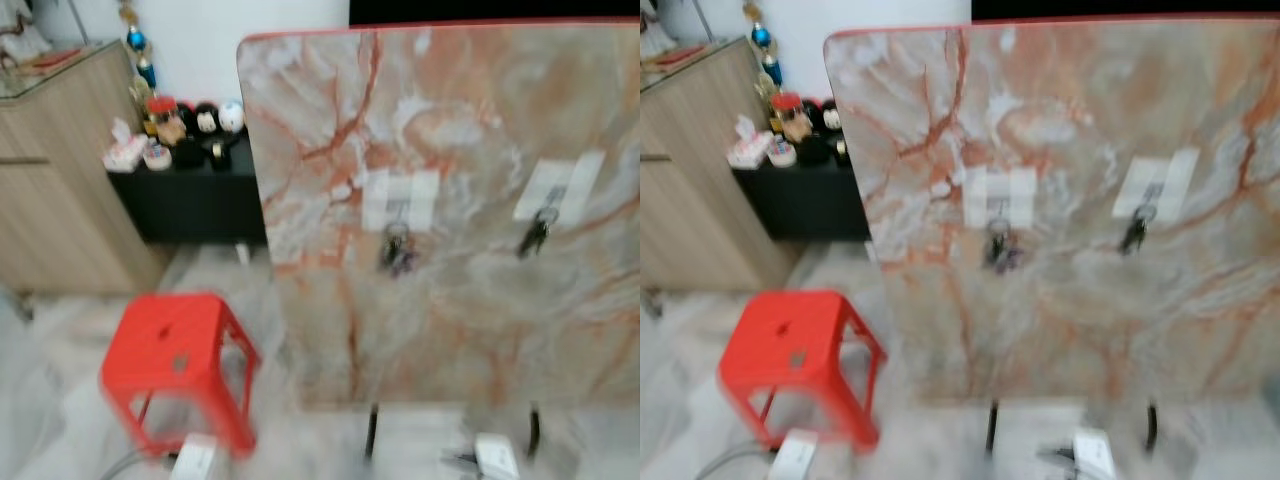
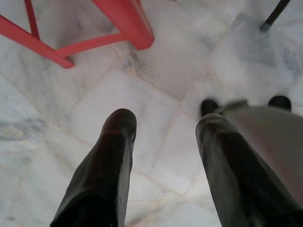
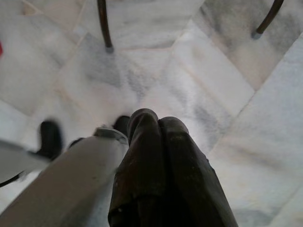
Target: Hang keys on a hook
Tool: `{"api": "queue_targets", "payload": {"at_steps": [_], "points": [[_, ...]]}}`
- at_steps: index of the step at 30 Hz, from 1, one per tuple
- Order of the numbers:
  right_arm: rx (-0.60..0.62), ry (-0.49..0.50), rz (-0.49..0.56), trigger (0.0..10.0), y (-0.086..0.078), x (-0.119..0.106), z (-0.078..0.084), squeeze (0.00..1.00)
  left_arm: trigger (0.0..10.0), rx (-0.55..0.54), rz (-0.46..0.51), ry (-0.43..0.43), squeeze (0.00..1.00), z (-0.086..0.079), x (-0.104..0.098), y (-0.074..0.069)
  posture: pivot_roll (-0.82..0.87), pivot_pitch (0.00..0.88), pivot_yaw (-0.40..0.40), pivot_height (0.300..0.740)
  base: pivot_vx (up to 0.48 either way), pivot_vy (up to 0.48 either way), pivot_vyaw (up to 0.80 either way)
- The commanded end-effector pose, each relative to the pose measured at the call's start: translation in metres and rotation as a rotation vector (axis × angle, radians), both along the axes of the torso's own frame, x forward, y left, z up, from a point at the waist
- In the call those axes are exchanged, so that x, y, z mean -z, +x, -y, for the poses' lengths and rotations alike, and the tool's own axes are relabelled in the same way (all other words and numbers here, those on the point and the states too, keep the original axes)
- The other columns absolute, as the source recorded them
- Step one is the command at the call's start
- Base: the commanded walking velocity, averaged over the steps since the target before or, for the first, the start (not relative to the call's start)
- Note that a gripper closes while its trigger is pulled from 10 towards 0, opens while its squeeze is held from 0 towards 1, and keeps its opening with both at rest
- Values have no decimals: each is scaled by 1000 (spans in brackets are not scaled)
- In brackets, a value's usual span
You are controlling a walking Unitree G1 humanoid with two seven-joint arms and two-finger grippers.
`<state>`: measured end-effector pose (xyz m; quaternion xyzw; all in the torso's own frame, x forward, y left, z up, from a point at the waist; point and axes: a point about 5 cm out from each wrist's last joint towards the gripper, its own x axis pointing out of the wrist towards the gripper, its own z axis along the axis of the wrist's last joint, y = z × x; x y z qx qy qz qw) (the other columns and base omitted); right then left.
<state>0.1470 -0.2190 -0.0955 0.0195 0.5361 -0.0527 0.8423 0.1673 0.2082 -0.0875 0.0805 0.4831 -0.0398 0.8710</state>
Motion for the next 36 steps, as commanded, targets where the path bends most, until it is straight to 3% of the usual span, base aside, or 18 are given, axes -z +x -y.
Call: {"api": "queue_targets", "payload": {"at_steps": [1, 36], "points": [[-2, 17, 24, 10000, 9, -2, -7, 0, 10000, 0, 0, 21, 0, -8, -2, 1, 9, 0, 10, 740, 0, 480, 0], [-8, 13, 29, 10000, 11, -3, -5, 0, 10000, -24, 3, 16, 0, -10, -2, 1, 17, 0, 0, 740, 0, 480, 0]]}}
